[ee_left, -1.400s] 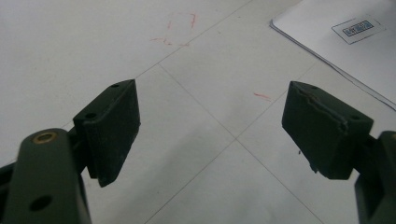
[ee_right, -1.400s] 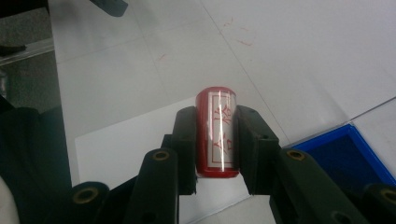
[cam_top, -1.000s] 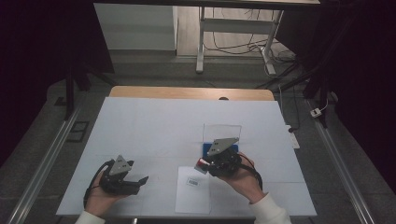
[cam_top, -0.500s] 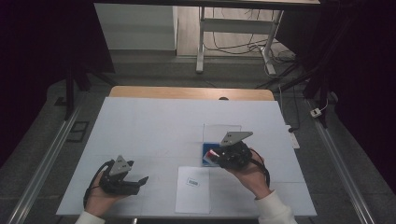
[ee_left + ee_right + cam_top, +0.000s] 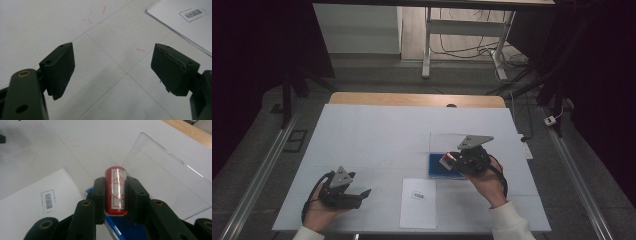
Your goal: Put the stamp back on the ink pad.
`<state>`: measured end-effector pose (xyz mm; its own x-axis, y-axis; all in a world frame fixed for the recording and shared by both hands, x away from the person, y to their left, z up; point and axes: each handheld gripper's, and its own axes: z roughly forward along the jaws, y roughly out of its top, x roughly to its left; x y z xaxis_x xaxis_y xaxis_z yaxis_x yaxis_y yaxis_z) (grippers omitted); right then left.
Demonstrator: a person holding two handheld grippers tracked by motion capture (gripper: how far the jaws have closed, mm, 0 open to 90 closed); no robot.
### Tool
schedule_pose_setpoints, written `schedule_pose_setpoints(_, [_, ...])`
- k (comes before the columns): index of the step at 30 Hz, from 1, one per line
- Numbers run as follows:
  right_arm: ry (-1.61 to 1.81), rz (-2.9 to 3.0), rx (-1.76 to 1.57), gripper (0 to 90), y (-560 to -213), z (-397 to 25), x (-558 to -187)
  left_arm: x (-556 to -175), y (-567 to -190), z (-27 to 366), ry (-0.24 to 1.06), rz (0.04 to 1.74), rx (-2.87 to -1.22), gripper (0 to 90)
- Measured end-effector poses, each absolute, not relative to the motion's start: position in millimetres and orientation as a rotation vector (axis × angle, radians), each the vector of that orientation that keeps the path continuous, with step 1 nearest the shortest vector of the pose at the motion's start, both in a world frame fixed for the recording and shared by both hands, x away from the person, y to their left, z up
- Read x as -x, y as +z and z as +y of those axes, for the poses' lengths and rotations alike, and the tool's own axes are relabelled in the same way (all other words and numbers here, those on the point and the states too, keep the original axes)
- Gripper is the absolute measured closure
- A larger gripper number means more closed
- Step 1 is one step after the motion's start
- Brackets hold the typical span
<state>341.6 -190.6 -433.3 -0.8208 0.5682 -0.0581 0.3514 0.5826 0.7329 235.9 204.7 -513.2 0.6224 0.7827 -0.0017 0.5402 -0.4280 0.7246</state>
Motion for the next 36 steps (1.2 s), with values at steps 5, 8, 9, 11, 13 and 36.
schedule_pose_setpoints(5, [1.018, 2.516, -0.766, 69.3, -441, -193, -349, -236, -513, 205, 0.441, 1.030, -2.136, 19.2])
schedule_pose_setpoints(8, [0.990, 2.524, -0.776, 69.3, -446, -195, -354, -236, -513, 205, 0.441, 1.030, -2.137, 19.3])
schedule_pose_setpoints(9, [0.981, 2.525, -0.775, 69.3, -447, -195, -356, -236, -513, 205, 0.438, 1.029, -2.139, 19.2])
schedule_pose_setpoints(11, [0.970, 2.522, -0.780, 69.3, -449, -194, -358, -236, -513, 204, 0.439, 1.029, -2.141, 19.2])
schedule_pose_setpoints(13, [0.962, 2.527, -0.779, 69.3, -451, -193, -360, -236, -514, 204, 0.439, 1.028, -2.141, 19.2])
schedule_pose_setpoints(36, [0.832, 2.562, -0.765, 69.1, -475, -181, -367, -236, -515, 203, 0.435, 1.026, -2.156, 18.9])
